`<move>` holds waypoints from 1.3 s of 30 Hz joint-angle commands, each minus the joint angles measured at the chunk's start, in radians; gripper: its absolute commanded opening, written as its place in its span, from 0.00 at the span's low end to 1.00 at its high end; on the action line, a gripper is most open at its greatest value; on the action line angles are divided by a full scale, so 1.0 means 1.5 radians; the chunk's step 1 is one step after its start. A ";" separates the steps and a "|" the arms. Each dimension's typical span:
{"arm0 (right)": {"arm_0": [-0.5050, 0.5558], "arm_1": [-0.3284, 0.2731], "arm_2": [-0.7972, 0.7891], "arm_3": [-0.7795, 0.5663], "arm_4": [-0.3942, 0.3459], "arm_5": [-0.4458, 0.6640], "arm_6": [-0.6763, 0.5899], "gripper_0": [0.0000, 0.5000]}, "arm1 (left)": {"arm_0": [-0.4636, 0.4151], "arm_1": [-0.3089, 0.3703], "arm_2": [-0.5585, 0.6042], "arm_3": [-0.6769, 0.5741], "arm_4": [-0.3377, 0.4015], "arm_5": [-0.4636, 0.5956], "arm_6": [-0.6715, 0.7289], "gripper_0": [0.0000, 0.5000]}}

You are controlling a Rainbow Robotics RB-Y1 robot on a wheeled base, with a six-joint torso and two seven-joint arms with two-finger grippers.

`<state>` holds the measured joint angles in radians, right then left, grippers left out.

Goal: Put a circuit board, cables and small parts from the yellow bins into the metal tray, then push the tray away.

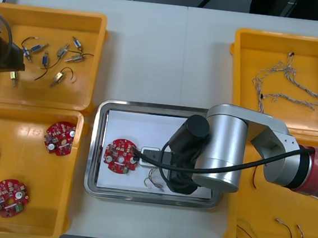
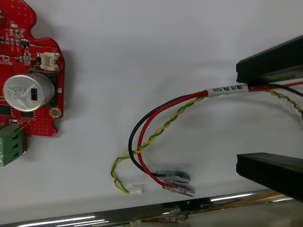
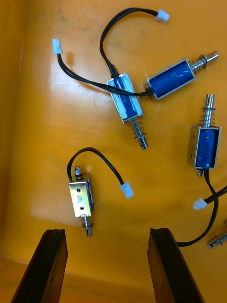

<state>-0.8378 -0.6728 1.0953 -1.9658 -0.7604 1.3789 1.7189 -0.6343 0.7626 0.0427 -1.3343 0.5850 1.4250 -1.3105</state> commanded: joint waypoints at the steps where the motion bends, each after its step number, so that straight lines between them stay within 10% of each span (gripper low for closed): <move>1: -0.020 0.014 -0.001 -0.008 0.007 -0.009 -0.021 1.00 | -0.040 0.008 0.035 0.029 -0.009 -0.026 -0.053 1.00; 26: -0.039 0.052 -0.258 -0.065 -0.119 0.233 -0.063 1.00 | -0.046 -0.026 0.000 0.090 -0.060 -0.091 -0.081 0.92; 39: -0.038 0.038 -0.355 -0.111 -0.106 0.359 -0.311 1.00 | -0.046 -0.063 0.001 0.094 -0.096 -0.094 -0.081 0.88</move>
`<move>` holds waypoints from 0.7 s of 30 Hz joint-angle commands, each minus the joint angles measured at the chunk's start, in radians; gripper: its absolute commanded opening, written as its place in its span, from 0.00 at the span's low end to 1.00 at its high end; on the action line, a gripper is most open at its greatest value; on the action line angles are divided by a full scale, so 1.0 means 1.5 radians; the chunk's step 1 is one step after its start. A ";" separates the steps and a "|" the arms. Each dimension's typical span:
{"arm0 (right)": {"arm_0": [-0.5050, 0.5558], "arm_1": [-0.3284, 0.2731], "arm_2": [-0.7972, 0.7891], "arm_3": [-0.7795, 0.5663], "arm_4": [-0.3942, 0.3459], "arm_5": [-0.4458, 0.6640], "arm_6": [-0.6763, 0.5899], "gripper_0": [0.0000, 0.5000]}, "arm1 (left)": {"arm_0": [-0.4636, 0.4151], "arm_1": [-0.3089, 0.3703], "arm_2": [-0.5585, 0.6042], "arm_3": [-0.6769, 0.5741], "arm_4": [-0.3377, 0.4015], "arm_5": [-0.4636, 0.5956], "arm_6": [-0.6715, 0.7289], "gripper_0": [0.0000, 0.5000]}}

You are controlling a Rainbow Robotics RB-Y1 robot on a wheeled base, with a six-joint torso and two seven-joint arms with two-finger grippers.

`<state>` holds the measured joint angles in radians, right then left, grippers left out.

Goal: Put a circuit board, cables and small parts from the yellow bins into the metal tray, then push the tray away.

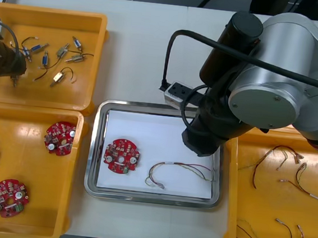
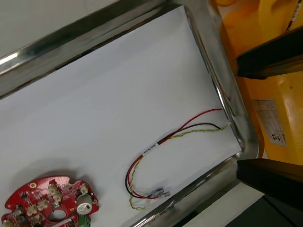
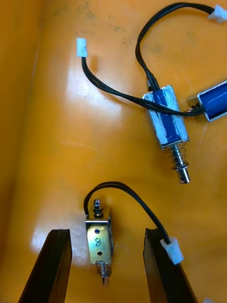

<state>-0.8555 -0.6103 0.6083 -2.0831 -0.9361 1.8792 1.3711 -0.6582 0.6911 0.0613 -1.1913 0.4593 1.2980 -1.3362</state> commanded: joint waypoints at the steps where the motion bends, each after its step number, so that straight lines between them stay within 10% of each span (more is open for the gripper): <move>1: -0.026 -0.005 -0.034 -0.034 0.011 0.027 -0.098 1.00 | -0.030 -0.015 -0.012 0.000 -0.013 -0.009 -0.065 0.88; 21: 0.084 -0.114 -0.217 -0.103 -0.026 0.027 -0.352 1.00 | -0.029 0.010 -0.012 0.015 0.029 0.016 -0.069 0.86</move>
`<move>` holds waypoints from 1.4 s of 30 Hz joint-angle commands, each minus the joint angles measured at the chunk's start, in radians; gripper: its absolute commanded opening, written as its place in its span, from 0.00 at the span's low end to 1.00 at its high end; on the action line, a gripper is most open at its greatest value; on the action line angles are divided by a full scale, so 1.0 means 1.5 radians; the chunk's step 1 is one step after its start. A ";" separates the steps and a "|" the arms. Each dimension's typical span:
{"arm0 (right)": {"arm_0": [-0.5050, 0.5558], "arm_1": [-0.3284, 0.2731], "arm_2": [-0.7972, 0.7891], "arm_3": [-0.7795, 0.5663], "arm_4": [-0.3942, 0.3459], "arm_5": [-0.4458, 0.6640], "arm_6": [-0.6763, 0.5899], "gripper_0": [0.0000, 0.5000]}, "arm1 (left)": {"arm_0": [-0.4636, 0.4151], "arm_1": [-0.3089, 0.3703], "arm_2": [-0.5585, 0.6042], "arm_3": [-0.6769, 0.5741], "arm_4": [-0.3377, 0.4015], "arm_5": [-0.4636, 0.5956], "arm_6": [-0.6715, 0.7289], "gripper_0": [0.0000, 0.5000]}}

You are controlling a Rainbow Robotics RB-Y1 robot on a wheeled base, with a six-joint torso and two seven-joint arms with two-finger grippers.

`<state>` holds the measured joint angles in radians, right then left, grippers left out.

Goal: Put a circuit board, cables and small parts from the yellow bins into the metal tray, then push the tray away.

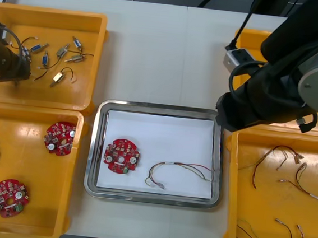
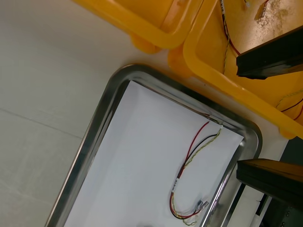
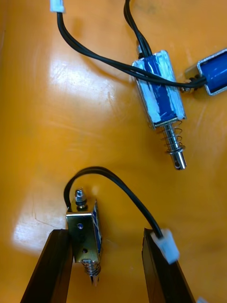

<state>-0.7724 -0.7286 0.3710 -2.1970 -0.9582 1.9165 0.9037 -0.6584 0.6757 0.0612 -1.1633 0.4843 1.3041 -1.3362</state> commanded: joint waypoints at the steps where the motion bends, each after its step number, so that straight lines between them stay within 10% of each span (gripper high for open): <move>1: 0.036 -0.039 -0.075 -0.028 -0.015 0.002 -0.042 1.00 | -0.030 0.022 -0.012 -0.001 0.017 0.014 -0.069 0.86; 35: 0.085 -0.158 -0.164 0.162 0.043 -0.008 -0.025 1.00 | -0.091 0.053 -0.042 0.106 0.058 -0.004 -0.081 0.74; 39: 0.084 -0.158 -0.164 0.173 0.047 -0.040 0.008 1.00 | -0.095 0.053 -0.042 0.114 0.059 -0.005 -0.083 0.47; 42: 0.084 -0.158 -0.166 0.188 0.058 -0.059 0.059 1.00 | -0.095 0.053 -0.042 0.114 0.061 -0.005 -0.084 0.01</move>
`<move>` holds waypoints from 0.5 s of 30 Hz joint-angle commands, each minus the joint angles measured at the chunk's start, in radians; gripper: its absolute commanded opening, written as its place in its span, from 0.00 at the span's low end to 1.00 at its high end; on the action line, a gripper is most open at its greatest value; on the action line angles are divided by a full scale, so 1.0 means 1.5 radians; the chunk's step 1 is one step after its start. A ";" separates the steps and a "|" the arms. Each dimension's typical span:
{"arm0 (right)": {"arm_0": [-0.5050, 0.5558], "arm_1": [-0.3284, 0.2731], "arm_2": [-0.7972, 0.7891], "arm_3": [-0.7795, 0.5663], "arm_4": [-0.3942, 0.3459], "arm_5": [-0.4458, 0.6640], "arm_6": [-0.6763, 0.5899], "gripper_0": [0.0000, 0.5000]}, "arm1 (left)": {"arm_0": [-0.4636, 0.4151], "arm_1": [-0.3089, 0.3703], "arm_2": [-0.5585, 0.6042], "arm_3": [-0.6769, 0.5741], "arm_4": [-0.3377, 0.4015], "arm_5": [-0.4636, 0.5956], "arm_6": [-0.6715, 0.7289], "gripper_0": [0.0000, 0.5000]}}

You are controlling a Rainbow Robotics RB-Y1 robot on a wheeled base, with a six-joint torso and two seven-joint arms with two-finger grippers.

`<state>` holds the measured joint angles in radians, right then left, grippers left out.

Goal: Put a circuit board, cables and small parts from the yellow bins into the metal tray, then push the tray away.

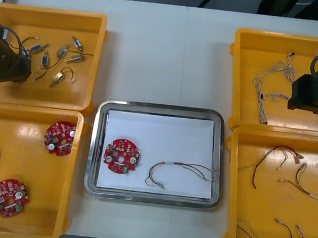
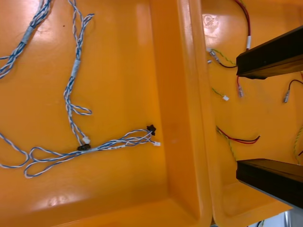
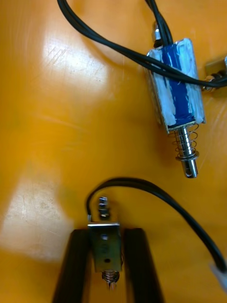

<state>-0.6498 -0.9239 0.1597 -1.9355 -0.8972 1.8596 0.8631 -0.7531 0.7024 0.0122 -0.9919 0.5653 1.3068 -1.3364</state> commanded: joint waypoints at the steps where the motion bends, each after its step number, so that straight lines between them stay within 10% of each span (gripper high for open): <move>1: 0.002 -0.027 -0.025 0.022 0.019 -0.028 0.107 1.00 | -0.032 0.035 -0.009 0.000 0.007 -0.007 -0.084 0.00; 9: -0.010 -0.027 -0.024 0.085 0.019 -0.072 0.223 1.00 | -0.032 0.038 -0.008 -0.030 0.020 0.023 -0.085 0.00; 15: -0.032 -0.027 -0.024 0.153 0.013 -0.104 0.314 1.00 | -0.032 0.046 0.027 -0.130 0.012 0.173 -0.071 0.00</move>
<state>-0.6536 -0.9240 0.1596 -1.7446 -0.8745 1.7254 1.2764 -0.7577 0.7148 0.0131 -1.0959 0.5855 1.4954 -1.3366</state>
